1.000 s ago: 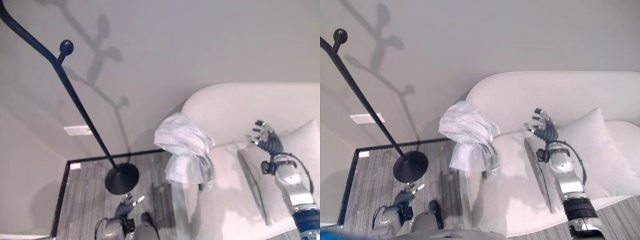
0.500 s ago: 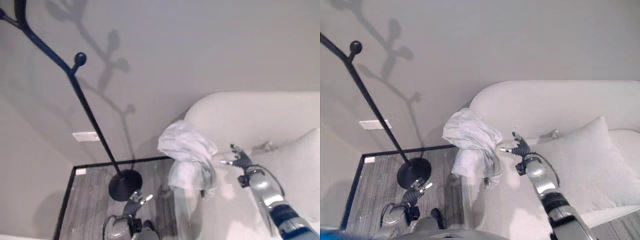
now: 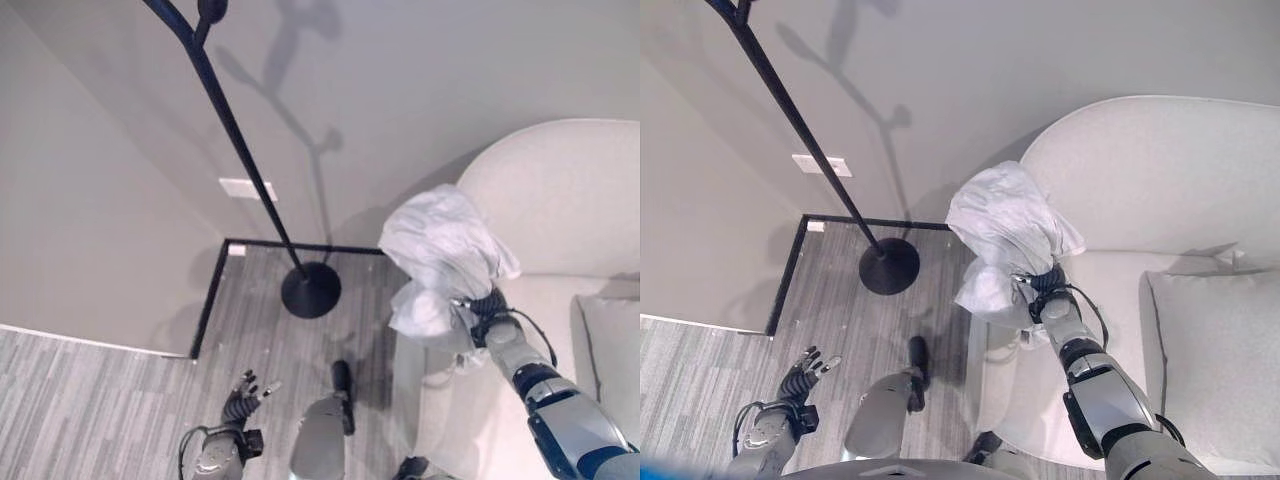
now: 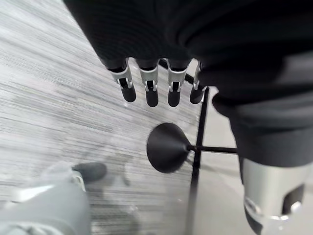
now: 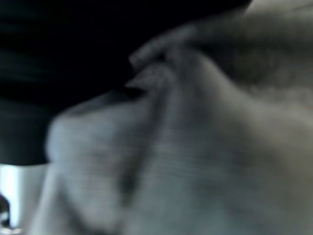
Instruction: Hang the clothes on the sofa on the clothes rack.
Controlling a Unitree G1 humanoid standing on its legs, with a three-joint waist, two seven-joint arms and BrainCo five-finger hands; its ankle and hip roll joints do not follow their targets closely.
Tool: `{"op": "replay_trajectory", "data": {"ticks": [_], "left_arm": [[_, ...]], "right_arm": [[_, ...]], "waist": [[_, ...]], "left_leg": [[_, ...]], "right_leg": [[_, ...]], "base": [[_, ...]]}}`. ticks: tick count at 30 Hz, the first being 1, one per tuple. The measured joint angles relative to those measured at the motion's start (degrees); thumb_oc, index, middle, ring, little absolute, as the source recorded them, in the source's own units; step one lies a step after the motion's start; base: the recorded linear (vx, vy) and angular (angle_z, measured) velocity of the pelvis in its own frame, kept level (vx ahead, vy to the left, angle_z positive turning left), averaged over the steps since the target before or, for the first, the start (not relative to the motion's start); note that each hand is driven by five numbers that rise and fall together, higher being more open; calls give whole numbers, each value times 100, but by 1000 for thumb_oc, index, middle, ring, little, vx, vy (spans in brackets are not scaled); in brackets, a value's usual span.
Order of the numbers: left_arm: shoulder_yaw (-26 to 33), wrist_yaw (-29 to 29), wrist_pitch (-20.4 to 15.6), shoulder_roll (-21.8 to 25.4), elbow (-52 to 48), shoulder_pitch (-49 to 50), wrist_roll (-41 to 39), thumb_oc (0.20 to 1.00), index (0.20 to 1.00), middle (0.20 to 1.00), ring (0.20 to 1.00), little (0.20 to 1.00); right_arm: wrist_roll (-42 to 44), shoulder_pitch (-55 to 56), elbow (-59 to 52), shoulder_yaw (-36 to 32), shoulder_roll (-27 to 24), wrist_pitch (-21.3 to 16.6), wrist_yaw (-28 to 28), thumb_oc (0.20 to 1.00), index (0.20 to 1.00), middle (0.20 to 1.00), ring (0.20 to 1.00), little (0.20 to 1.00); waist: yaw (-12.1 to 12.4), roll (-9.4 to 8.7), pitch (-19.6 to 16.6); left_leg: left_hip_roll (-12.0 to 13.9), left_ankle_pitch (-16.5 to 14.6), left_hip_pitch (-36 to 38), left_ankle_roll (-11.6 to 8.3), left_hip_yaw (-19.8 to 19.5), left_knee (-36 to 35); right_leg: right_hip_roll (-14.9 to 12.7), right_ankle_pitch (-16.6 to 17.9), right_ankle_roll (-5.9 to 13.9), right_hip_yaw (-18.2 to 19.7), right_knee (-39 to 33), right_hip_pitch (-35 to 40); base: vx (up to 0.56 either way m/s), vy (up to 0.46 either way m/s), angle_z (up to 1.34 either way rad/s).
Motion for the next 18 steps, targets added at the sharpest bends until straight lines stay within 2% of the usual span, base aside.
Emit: {"op": "replay_trajectory", "data": {"ticks": [1, 2, 3, 6, 13, 18], "left_arm": [[-13, 40, -45, -9, -17, -128, 3, 1000, 1000, 1000, 1000, 1000], [-24, 62, -65, -16, -21, -185, 3, 1000, 1000, 1000, 1000, 1000], [-50, 89, -75, -19, -19, -238, 1, 1000, 1000, 1000, 1000, 1000], [-58, 91, -87, -115, -125, -320, -5, 1000, 1000, 1000, 1000, 1000], [-136, 88, -90, -132, -193, -316, 13, 1000, 1000, 1000, 1000, 1000], [-171, 79, -88, -133, -195, -284, 38, 1000, 1000, 1000, 1000, 1000]], "right_arm": [[153, 16, -43, 37, 46, -43, -1, 658, 658, 658, 658, 658], [216, 38, -88, 77, 75, -77, -1, 470, 470, 470, 470, 470], [337, 96, -238, 146, 66, -89, 1, 200, 200, 200, 200, 200], [728, 429, -612, 219, 93, -224, 174, 200, 200, 200, 200, 200], [813, 614, -675, 397, 117, -278, 361, 200, 200, 200, 200, 200], [1043, 685, -745, 397, 206, -295, 504, 200, 200, 200, 200, 200]], "waist": [[-17, 3, 9], [-41, 3, 19], [-77, 2, 19], [-115, 1, 25], [-120, -10, 31], [-132, -83, 113]], "left_leg": [[18, -7, -71, -11, -5, -11], [22, -2, -96, -18, -6, -20], [26, 5, -135, -27, -9, -23], [19, 11, -168, -25, 11, -37], [24, 61, -143, -2, 0, -43], [46, 55, -19, -12, -1, -42]], "right_leg": [[10, -10, -2, 3, 4, -78], [13, -14, -3, 5, 13, -114], [17, -22, -4, 9, 18, -152], [10, -22, -4, 29, 10, -211], [44, 0, 32, 10, -19, -161], [86, -6, 20, 12, -95, -7]], "base": [[0, 0, 0], [0, 0, 0], [0, 0, 0], [21, -32, -3], [3, -7, 1], [7, -31, 0]]}}
